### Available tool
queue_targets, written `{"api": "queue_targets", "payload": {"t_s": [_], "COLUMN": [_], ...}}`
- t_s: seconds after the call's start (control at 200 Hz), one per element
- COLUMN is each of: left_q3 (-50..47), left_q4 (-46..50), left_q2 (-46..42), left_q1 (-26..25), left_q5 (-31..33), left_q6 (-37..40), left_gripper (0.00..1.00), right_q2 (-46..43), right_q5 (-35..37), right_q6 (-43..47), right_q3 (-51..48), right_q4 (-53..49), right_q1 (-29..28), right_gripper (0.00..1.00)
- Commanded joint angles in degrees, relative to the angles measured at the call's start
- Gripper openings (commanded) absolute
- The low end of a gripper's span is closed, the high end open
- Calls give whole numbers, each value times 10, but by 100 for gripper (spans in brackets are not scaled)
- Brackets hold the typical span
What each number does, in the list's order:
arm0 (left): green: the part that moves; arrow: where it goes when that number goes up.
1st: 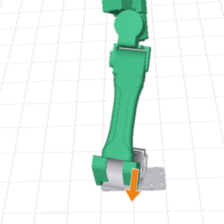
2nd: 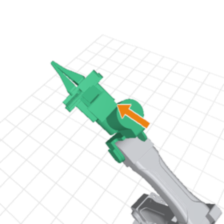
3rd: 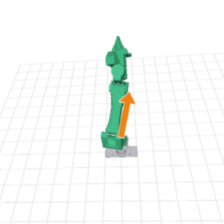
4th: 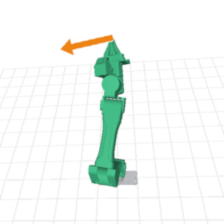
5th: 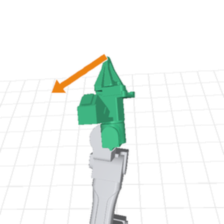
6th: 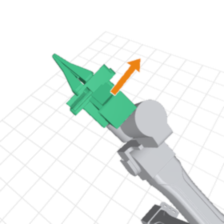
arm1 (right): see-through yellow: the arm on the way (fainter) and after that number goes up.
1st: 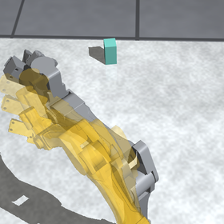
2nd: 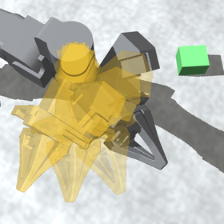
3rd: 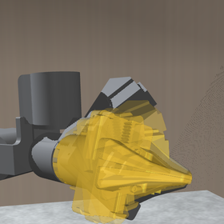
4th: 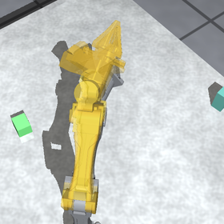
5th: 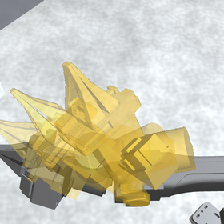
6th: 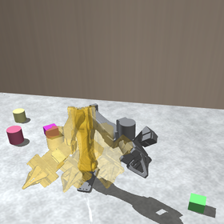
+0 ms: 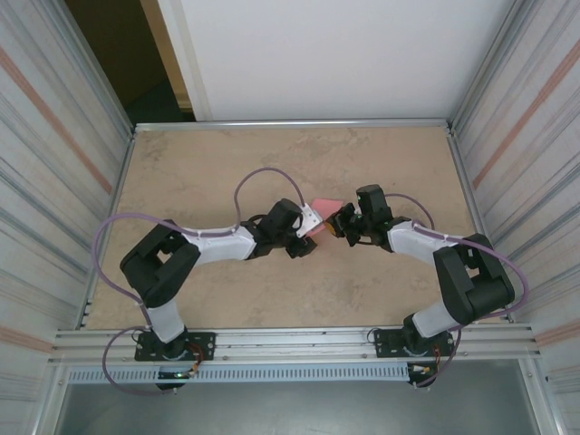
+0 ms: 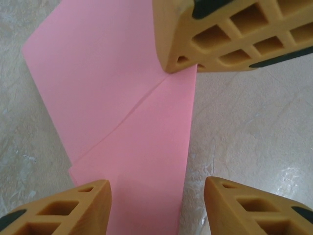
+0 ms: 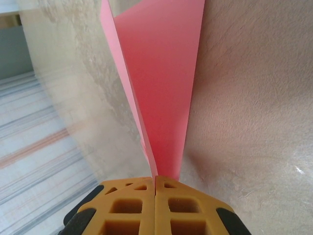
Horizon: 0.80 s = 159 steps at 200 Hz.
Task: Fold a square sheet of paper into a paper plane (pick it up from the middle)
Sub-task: Fold the wing for the fifth time at the center of the table.
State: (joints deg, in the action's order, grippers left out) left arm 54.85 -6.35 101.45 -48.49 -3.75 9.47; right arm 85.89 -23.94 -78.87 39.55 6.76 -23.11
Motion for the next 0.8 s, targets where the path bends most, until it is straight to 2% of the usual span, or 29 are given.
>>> {"api": "queue_targets", "payload": {"t_s": [0.0,0.401,0.682,0.792], "left_q3": [19,19,12,9], "left_q4": [-18,-21,-27,-28], "left_q2": [12,31,34,36], "left_q1": [-5,-5,7,9], "left_q5": [4,11,-16,-27], "left_q6": [21,22,11,8], "left_gripper": [53,43,29,26], "right_q2": [-3,18,19,13], "right_q5": [-13,-23,-23,-21], "right_q6": [3,0,-1,-1], "right_q3": [17,22,25,26], "right_q4": [-11,-9,-19,-29], "right_q1": [4,2,5,11], "right_gripper": [5,7,27,42]}}
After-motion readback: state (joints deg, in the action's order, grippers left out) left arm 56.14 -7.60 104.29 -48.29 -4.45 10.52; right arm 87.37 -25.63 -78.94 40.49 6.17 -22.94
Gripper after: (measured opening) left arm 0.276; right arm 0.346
